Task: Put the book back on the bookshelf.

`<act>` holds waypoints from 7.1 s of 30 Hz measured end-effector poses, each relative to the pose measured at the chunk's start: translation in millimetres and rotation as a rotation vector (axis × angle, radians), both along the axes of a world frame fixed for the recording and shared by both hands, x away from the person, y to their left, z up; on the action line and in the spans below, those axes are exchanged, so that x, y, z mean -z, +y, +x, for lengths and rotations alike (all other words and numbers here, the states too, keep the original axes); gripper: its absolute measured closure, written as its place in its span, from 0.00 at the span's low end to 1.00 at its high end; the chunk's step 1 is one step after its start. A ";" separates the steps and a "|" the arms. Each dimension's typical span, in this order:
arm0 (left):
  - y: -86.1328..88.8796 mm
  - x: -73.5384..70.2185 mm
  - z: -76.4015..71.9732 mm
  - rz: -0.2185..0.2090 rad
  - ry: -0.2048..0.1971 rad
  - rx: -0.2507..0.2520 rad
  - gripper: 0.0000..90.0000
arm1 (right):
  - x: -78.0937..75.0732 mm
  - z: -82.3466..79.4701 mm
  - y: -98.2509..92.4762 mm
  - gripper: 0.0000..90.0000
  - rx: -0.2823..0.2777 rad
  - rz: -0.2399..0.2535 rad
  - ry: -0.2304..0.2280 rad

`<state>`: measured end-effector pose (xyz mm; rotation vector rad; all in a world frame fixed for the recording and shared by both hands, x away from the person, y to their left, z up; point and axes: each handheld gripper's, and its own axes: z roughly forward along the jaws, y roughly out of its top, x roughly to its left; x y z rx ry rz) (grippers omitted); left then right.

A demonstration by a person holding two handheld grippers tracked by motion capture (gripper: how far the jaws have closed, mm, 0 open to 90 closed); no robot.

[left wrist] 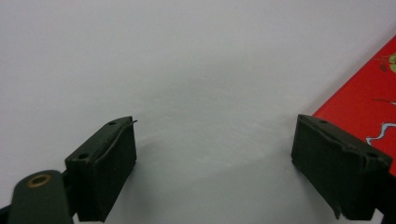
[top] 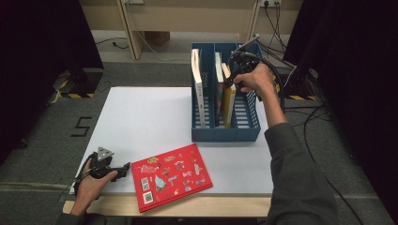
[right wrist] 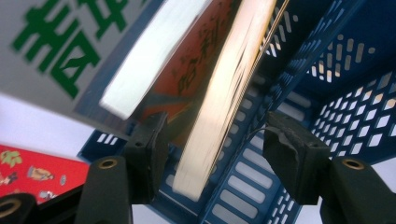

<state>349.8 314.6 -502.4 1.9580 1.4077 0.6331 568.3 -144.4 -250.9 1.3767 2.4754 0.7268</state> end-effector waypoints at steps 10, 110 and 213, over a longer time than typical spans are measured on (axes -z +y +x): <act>0.5 0.0 0.2 -0.003 0.004 -0.001 0.15 | 11.4 -37.7 -20.6 0.47 -0.093 -0.030 -0.021; -2.1 -4.7 -15.9 0.049 0.019 0.005 0.15 | 151.8 -150.4 -22.9 0.45 -0.208 0.067 -0.070; -60.5 -14.9 -33.4 0.108 0.044 0.202 0.46 | 221.3 -156.7 47.0 0.37 -0.050 0.280 0.179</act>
